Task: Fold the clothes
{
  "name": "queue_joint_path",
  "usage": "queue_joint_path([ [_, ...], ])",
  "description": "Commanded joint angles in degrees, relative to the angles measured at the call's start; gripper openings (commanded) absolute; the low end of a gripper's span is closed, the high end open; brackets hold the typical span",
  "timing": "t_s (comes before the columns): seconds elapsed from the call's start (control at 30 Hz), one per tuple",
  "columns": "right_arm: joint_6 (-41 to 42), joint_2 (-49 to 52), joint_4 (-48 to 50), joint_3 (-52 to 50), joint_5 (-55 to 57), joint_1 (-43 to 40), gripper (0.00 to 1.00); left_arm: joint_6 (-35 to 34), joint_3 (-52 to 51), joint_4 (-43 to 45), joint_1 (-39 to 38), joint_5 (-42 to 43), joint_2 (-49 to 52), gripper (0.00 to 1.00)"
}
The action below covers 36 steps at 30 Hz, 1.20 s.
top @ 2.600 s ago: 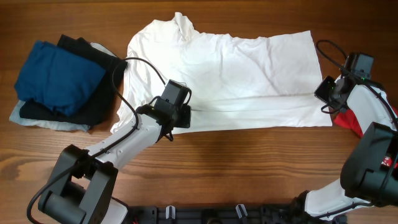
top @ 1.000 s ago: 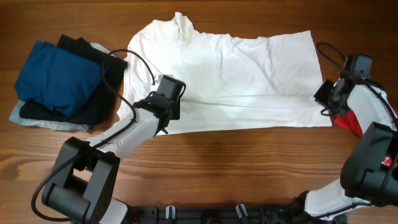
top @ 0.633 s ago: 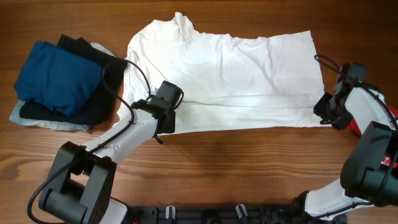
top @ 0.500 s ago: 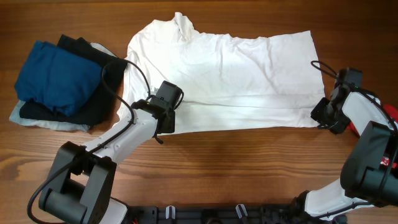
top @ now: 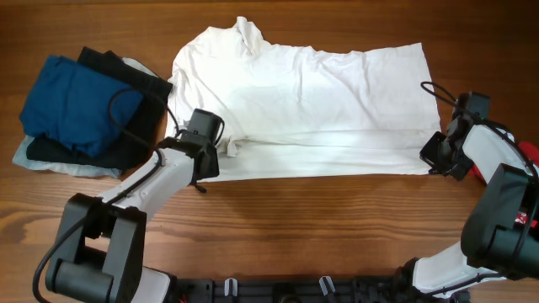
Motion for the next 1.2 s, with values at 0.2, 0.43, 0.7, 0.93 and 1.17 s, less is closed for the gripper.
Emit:
queue_joint_path([
  [0.2, 9.33, 1.11, -11.58, -1.53, 10.23, -0.24, 0.04, -7.34, -2.84, -10.19, 1.60, 1.55, -0.13, 0.32],
  [0.43, 11.74, 1.09, -15.34, -1.55, 11.28, -1.36, 0.04, -11.89, -2.82, -14.23, 2.43, 9.16, -0.46, 0.35],
  [0.7, 11.78, 1.09, -14.99, -1.55, 10.36, -4.15, 0.04, -12.09, -2.60, -13.77, 3.19, 13.40, -2.16, 0.33],
  [0.93, 11.78, 1.09, -13.86, -1.55, 10.36, -4.15, 0.04, -12.61, -2.01, -12.68, 3.19, 9.25, -14.64, 0.34],
  [1.17, 11.26, 1.09, -13.51, -1.53, 9.31, -4.15, 0.04, -12.57, -2.01, -4.22, 3.21, 3.74, -14.23, 0.40],
])
